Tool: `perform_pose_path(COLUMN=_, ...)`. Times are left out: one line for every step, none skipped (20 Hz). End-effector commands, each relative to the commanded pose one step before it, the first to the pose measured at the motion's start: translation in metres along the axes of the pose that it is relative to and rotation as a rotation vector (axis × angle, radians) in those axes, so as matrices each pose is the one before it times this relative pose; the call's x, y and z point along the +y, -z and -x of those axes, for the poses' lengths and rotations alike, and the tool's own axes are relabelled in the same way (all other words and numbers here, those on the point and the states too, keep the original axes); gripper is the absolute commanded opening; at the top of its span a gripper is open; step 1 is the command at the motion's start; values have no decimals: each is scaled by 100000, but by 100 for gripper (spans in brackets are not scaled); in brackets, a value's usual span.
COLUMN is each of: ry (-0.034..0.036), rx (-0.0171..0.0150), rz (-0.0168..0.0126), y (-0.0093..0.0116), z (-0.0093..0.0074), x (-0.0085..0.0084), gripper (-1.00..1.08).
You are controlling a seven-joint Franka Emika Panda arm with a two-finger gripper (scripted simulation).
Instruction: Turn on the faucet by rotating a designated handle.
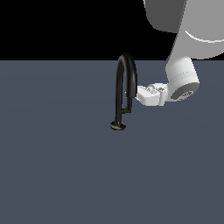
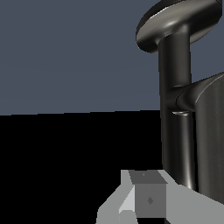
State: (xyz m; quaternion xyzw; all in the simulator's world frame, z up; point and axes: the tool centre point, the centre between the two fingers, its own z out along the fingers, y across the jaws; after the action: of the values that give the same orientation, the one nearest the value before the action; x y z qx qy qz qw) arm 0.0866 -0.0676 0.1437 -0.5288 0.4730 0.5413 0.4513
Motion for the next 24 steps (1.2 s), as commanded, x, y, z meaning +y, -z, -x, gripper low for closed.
perform_pose_path(ry=-535, rx=-798, rz=-711, y=-89, z=-249, x=-69, gripper=-100)
perform_pose_path(ry=71, rx=50, rz=45, y=-12, z=18, x=4, gripper=-100)
perform_pose_path(ry=63, rx=57, rz=48, y=-6, z=26, x=3, gripper=-100)
perform_pose_path(ry=0, rx=0, rz=0, y=0, z=0, x=0, gripper=-100)
perform_pose_path(ry=0, rx=0, rz=0, y=0, z=0, x=0, gripper=-100)
perform_pose_path(ry=0, rx=0, rz=0, y=0, z=0, x=0, gripper=-100)
perform_pose_path(ry=0, rx=0, rz=0, y=20, z=-1, x=16, gripper=-100)
perform_pose_path(ry=0, rx=0, rz=0, y=-2, z=53, x=161, gripper=-100)
perform_pose_path(ry=0, rx=0, rz=0, y=-2, z=54, x=164, gripper=-100)
perform_pose_path(ry=0, rx=0, rz=0, y=-2, z=55, x=167, gripper=-100)
perform_pose_path(ry=0, rx=0, rz=0, y=-2, z=56, x=169, gripper=-100)
perform_pose_path(ry=0, rx=0, rz=0, y=-2, z=57, x=172, gripper=-100)
perform_pose_path(ry=0, rx=0, rz=0, y=-2, z=58, x=175, gripper=-100)
perform_pose_path(ry=0, rx=0, rz=0, y=-2, z=59, x=178, gripper=-100)
perform_pose_path(ry=0, rx=0, rz=0, y=-2, z=60, x=181, gripper=-100)
perform_pose_path(ry=0, rx=0, rz=0, y=-2, z=61, x=184, gripper=-100)
perform_pose_path(ry=0, rx=0, rz=0, y=-2, z=62, x=187, gripper=-100)
perform_pose_path(ry=0, rx=0, rz=0, y=-2, z=62, x=190, gripper=-100)
perform_pose_path(ry=0, rx=0, rz=0, y=-2, z=63, x=193, gripper=-100)
perform_pose_path(ry=0, rx=0, rz=0, y=-1, z=64, x=195, gripper=-100)
perform_pose_path(ry=0, rx=0, rz=0, y=-1, z=65, x=198, gripper=-100)
perform_pose_path(ry=0, rx=0, rz=0, y=-1, z=66, x=201, gripper=-100)
perform_pose_path(ry=0, rx=0, rz=0, y=-1, z=67, x=204, gripper=-100)
perform_pose_path(ry=0, rx=0, rz=0, y=-1, z=68, x=207, gripper=-100)
